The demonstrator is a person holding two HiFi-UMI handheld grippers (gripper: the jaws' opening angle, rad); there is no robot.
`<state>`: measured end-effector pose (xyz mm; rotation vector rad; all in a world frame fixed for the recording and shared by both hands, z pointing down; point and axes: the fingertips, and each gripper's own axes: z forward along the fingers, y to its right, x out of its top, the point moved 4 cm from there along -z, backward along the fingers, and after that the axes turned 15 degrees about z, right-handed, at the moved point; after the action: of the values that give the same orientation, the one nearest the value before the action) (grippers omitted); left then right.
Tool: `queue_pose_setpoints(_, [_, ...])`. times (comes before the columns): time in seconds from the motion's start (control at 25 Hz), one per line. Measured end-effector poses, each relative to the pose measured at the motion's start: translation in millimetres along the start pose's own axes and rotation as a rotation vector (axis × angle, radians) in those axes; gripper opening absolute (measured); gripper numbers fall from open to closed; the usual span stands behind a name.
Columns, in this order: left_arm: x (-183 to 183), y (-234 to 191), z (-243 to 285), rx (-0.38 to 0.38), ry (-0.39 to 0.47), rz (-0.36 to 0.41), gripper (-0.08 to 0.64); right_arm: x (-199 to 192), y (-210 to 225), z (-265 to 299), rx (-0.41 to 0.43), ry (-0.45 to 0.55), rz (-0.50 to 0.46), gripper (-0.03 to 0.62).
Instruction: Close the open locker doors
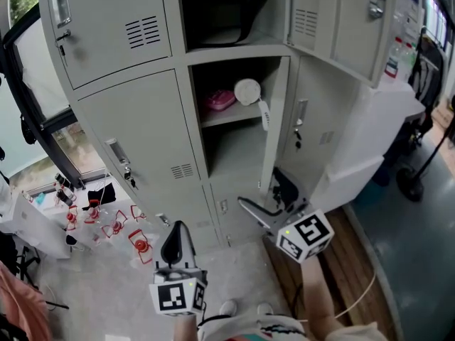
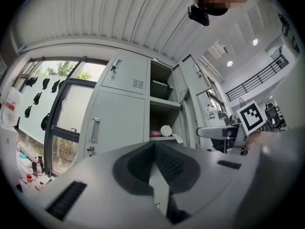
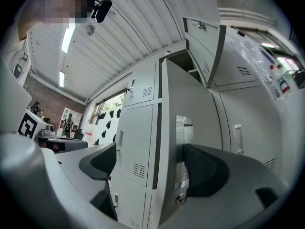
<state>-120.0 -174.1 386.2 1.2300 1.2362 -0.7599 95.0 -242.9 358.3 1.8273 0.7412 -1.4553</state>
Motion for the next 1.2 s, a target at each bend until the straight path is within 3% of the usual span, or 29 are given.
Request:
queue_pose_setpoints(0.12, [-3, -6, -1, 0.009, -0.006, 0.001, 0.005, 1, 1, 6, 0.007, 0.007, 0.017, 0.446])
queue_pose_setpoints(0.2, [-5, -10, -1, 0.015, -0.011, 0.0, 0.005, 2, 6, 8, -0.02, 0.021, 0.043, 0.399])
queue_pose_setpoints(0.28, [-7, -13, -1, 0.018, -0.015, -0.003, 0.005, 3, 18, 6, -0.061, 0.044, 0.104, 0.2])
queue_pose_setpoints(0.32, [-8, -14, -1, 0.02, -0.018, -0.004, 0.005, 3, 23, 5, -0.065, 0.051, 0.14, 0.142])
queue_pose_setpoints(0.44, [-12, -18, -1, 0.026, -0.028, -0.005, 0.005, 3, 27, 6, -0.046, 0.053, 0.181, 0.132])
queue_pose_setpoints(1.2, [-27, -47, -1, 0.101, -0.047, -0.024, 0.005, -3, 13, 56, -0.029, 0.018, 0.117, 0.118])
